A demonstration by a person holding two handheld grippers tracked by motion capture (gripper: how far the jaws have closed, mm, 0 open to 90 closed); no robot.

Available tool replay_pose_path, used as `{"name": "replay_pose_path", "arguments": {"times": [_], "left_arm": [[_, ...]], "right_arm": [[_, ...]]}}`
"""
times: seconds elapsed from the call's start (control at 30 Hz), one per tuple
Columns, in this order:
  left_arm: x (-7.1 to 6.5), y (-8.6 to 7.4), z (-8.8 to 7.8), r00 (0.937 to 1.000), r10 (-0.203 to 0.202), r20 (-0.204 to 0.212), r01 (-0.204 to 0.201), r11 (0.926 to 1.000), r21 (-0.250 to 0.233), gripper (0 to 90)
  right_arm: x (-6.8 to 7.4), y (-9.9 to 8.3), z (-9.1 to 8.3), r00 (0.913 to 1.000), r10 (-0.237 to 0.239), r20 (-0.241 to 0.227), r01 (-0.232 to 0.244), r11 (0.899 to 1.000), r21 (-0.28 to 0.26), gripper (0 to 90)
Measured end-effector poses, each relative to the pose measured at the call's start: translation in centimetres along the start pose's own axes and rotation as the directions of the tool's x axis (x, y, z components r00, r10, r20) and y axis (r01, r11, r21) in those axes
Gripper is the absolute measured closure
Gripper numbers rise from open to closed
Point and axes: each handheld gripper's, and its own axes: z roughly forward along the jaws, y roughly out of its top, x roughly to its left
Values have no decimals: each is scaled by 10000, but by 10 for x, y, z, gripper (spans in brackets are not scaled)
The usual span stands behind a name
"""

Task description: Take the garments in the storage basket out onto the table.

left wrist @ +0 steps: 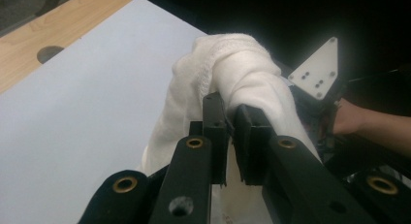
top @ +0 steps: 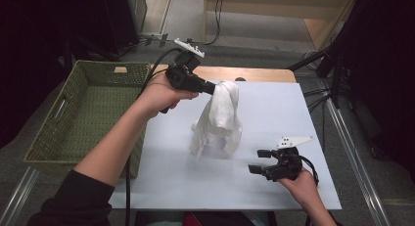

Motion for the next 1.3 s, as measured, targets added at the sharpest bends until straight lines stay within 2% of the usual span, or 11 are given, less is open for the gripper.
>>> {"name": "replay_pose_path", "arguments": {"times": [0.23,0.37,0.53,0.77,0.9,1.0,1.13,1.3], "left_arm": [[3,-15,18,9995,-272,137,274,9995,-165,844],[4,-22,29,9993,-373,-24,372,9991,-211,843],[3,-31,42,9995,-304,-101,303,9995,-103,837],[6,-43,61,9983,-580,-53,579,9981,-232,835],[6,-48,70,9981,-591,-178,586,9978,-303,831],[6,-52,77,9975,-698,-79,695,9972,-261,831],[6,-56,86,9981,-549,-269,545,9984,-145,831],[9,-64,95,9978,-659,-40,658,9973,-312,831]], "right_arm": [[0,0,-1,10000,-5,-10,5,10000,-20,169],[0,0,-1,10000,-11,-9,11,10000,-22,169],[0,0,-1,10000,-49,11,49,10000,-23,169],[0,0,-1,10000,-23,34,23,10000,-39,169],[0,0,-2,10000,17,80,-17,10000,-53,169],[0,-1,-2,10000,6,94,-6,10000,-92,169],[0,-1,-3,10000,15,93,-14,9999,-114,169],[-1,-2,-3,9999,27,109,-26,9999,-118,169]]}}
